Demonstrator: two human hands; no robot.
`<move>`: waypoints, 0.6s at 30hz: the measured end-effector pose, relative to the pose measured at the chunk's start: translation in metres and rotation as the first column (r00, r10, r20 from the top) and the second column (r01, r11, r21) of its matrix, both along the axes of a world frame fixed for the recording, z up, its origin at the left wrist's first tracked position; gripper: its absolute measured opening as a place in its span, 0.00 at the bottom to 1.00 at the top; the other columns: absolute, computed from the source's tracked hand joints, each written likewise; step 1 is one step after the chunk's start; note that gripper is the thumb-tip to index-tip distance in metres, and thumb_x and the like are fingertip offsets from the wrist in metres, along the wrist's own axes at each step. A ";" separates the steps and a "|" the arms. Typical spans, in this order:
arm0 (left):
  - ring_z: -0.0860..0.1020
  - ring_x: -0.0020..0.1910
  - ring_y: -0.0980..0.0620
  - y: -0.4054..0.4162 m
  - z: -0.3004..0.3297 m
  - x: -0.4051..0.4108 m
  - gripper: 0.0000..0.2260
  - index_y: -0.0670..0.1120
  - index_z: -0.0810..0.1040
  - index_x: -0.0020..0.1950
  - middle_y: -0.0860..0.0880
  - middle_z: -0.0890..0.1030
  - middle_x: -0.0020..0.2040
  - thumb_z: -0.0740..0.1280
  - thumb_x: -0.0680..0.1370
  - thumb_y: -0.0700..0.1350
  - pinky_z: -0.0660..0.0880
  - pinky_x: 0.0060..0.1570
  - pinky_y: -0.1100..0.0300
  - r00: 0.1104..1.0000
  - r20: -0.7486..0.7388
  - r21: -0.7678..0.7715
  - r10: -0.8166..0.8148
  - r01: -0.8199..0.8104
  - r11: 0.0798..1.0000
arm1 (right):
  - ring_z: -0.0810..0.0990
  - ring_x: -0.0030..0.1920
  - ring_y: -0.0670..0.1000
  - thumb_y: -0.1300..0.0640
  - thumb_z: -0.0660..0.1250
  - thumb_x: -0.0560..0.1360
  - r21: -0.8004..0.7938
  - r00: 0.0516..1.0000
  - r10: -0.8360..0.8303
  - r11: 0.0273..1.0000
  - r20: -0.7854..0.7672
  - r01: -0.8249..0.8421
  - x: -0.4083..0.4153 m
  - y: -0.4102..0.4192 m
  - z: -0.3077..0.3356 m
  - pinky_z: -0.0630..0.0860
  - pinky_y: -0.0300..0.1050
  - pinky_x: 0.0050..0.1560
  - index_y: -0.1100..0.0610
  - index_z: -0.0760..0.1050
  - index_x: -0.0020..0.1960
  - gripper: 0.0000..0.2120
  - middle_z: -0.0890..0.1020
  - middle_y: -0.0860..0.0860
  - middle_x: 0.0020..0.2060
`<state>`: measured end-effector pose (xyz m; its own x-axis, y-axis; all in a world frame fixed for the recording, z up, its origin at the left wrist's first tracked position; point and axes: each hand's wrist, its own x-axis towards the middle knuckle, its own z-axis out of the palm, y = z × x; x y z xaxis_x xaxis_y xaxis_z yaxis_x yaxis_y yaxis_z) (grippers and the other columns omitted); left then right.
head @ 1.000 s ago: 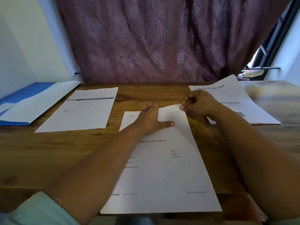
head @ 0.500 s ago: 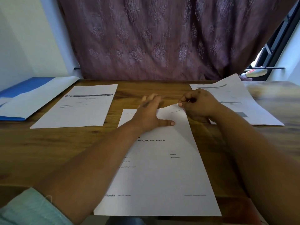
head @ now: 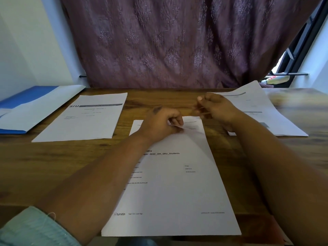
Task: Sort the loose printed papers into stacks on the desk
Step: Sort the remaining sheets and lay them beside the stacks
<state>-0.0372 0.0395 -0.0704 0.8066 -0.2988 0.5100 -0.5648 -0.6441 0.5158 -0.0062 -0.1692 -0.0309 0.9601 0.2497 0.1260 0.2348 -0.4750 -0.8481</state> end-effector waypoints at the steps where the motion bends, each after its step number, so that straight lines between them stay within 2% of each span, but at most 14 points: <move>1: 0.81 0.39 0.62 0.000 0.001 -0.001 0.07 0.47 0.85 0.42 0.55 0.84 0.38 0.79 0.67 0.41 0.78 0.42 0.63 1.000 -0.010 0.019 0.000 0.000 1.000 | 0.80 0.54 0.53 0.48 0.62 0.80 -0.116 0.992 -0.101 0.987 0.075 0.109 0.006 -0.003 -0.004 0.77 0.49 0.57 0.55 0.76 0.55 0.11 0.81 0.51 0.52; 3: 0.82 0.41 0.64 0.002 0.005 -0.003 0.07 0.49 0.86 0.44 0.55 0.85 0.40 0.79 0.69 0.41 0.78 0.43 0.65 1.000 -0.020 0.060 -0.010 0.011 0.998 | 0.76 0.53 0.51 0.46 0.68 0.77 -0.262 0.977 -0.176 0.944 0.117 0.201 0.010 -0.007 -0.010 0.73 0.46 0.56 0.53 0.77 0.54 0.13 0.78 0.47 0.52; 6: 0.82 0.43 0.65 0.004 0.007 -0.005 0.08 0.49 0.86 0.47 0.56 0.86 0.42 0.77 0.71 0.39 0.79 0.46 0.63 0.998 -0.045 0.081 -0.034 0.038 0.996 | 0.79 0.48 0.51 0.46 0.75 0.70 -0.169 0.989 -0.146 0.975 -0.003 0.143 0.011 -0.008 -0.014 0.74 0.45 0.52 0.52 0.80 0.48 0.12 0.82 0.48 0.47; 9: 0.82 0.43 0.65 0.005 0.008 -0.006 0.09 0.48 0.86 0.47 0.55 0.86 0.42 0.75 0.71 0.36 0.80 0.50 0.60 0.996 -0.072 0.073 -0.042 0.048 0.996 | 0.80 0.50 0.52 0.50 0.78 0.68 -0.139 0.990 -0.141 0.981 -0.013 0.138 0.010 -0.004 -0.013 0.75 0.44 0.52 0.53 0.80 0.53 0.17 0.82 0.51 0.47; 12: 0.83 0.43 0.64 0.004 0.009 -0.008 0.10 0.46 0.86 0.48 0.54 0.85 0.42 0.75 0.70 0.34 0.80 0.50 0.61 0.994 -0.092 0.067 -0.066 0.072 0.995 | 0.77 0.55 0.52 0.45 0.76 0.69 -0.295 0.987 -0.156 0.945 -0.020 0.143 0.012 -0.001 -0.017 0.75 0.48 0.60 0.52 0.76 0.60 0.23 0.78 0.48 0.54; 14: 0.82 0.43 0.64 0.004 0.009 -0.008 0.11 0.45 0.85 0.48 0.53 0.85 0.42 0.75 0.70 0.33 0.80 0.49 0.62 0.993 -0.094 0.073 -0.065 0.072 0.995 | 0.77 0.54 0.51 0.49 0.76 0.70 -0.354 0.992 -0.127 0.929 -0.020 0.112 0.012 0.000 -0.018 0.75 0.46 0.59 0.52 0.77 0.60 0.20 0.78 0.49 0.54; 18: 0.82 0.43 0.62 0.003 0.006 -0.006 0.11 0.44 0.85 0.48 0.52 0.85 0.42 0.74 0.70 0.32 0.79 0.47 0.65 0.994 -0.095 0.054 -0.051 0.056 0.997 | 0.79 0.45 0.49 0.61 0.77 0.69 -0.252 0.992 -0.123 0.960 -0.003 0.119 0.009 0.002 -0.017 0.75 0.38 0.47 0.52 0.80 0.50 0.12 0.81 0.50 0.48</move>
